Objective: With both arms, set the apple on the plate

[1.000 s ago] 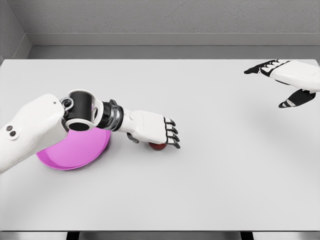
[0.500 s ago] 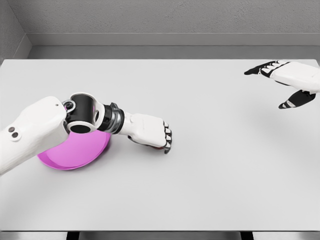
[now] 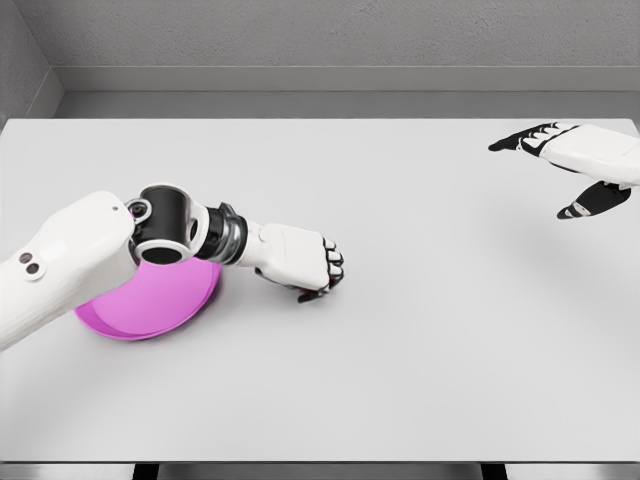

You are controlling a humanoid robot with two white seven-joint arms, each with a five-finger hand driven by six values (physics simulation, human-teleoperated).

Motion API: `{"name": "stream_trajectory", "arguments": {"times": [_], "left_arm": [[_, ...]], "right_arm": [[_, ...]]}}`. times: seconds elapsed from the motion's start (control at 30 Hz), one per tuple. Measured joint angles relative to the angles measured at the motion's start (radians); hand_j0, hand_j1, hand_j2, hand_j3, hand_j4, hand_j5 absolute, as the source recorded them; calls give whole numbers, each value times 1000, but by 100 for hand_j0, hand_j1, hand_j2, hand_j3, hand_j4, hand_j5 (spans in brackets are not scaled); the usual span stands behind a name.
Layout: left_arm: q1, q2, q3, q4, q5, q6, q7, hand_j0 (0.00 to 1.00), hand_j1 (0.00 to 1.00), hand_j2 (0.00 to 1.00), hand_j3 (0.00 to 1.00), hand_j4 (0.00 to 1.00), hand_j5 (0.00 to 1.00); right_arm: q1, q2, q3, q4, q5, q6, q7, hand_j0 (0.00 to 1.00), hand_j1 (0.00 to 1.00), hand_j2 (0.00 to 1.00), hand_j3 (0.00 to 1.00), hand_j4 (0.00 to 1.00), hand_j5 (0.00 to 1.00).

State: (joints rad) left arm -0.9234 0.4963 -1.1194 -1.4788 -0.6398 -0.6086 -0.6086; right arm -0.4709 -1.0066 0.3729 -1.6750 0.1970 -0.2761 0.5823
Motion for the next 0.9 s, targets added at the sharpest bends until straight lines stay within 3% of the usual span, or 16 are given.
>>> {"name": "stream_trajectory", "arguments": {"times": [0.33, 0.43, 0.77, 0.9], "left_arm": [[9, 8, 68, 1, 87, -6, -3, 20, 20, 20, 20, 20, 20], [15, 22, 123, -5, 99, -5, -3, 20, 20, 20, 20, 20, 20], [43, 287, 184, -118, 192, -6, -4, 19, 19, 19, 19, 19, 19], [126, 375, 221, -122, 230, -8, -4, 20, 20, 20, 20, 20, 20]], "right_arm": [[0, -4, 0, -2, 0, 0, 0, 100, 100, 100, 100, 100, 100], [2, -7, 0, -3, 0, 0, 0, 100, 100, 100, 100, 100, 100], [2, -10, 0, -3, 0, 0, 0, 100, 100, 100, 100, 100, 100], [2, -11, 0, -3, 0, 0, 0, 100, 100, 100, 100, 100, 100]]}}
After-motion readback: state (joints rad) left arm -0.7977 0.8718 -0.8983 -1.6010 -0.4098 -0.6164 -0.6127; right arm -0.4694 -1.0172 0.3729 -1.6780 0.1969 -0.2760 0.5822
